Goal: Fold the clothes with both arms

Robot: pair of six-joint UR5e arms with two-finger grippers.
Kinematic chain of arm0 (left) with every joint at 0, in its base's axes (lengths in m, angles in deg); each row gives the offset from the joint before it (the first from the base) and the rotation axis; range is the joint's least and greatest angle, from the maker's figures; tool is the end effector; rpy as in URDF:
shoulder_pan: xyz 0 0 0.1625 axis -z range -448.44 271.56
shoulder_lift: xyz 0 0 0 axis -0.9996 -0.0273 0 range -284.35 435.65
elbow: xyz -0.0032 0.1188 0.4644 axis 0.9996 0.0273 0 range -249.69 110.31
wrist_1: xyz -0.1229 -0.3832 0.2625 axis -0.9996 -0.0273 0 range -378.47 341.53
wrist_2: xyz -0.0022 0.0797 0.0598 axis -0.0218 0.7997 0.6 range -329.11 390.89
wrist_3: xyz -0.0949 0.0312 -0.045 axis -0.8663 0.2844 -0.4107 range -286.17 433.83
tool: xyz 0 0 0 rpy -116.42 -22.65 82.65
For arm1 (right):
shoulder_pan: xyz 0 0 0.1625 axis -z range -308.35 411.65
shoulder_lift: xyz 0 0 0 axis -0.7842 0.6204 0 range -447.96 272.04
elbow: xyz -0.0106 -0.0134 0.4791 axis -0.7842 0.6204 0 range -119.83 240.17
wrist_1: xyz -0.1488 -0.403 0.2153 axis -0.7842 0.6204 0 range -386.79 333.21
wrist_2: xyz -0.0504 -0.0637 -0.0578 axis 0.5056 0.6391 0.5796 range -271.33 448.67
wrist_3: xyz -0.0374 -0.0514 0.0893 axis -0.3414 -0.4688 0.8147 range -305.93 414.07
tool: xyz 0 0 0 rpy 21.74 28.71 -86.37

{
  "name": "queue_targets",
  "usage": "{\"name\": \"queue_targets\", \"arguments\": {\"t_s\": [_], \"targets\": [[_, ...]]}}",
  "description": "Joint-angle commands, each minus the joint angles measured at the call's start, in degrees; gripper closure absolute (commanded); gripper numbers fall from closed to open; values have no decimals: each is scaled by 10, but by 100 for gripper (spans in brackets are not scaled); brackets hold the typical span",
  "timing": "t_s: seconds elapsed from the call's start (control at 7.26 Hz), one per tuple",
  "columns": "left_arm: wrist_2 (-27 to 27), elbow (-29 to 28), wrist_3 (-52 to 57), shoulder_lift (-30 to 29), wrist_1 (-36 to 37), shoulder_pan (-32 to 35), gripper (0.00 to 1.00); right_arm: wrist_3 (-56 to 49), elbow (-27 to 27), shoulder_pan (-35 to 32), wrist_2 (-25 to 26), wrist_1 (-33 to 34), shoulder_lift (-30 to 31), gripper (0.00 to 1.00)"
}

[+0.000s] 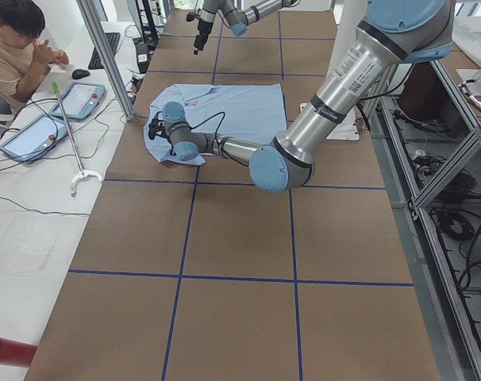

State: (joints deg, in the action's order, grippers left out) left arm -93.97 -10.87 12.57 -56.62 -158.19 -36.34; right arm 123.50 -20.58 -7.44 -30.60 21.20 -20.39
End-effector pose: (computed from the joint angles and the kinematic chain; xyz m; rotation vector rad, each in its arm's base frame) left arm 0.4987 -0.7555 0.3853 0.2464 1.1327 -0.0383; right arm -0.3260 -0.6998 0.4732 0.2426 -1.0279 0.3633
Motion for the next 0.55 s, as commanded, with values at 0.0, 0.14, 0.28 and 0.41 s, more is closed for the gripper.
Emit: {"name": "queue_targets", "arguments": {"t_s": [0.0, 0.14, 0.28, 0.41], "targets": [[71, -5, -86, -46, 1, -50, 100, -3, 2, 3, 1, 0, 1, 0], [105, -27, -93, -63, -1, -60, 100, -2, 3, 8, 2, 0, 1, 0], [118, -42, -94, -64, -25, -69, 97, -2, 5, 13, 8, 0, 0, 0], [124, -49, -94, -73, -32, -71, 35, -1, 5, 24, 22, 0, -2, 0]]}}
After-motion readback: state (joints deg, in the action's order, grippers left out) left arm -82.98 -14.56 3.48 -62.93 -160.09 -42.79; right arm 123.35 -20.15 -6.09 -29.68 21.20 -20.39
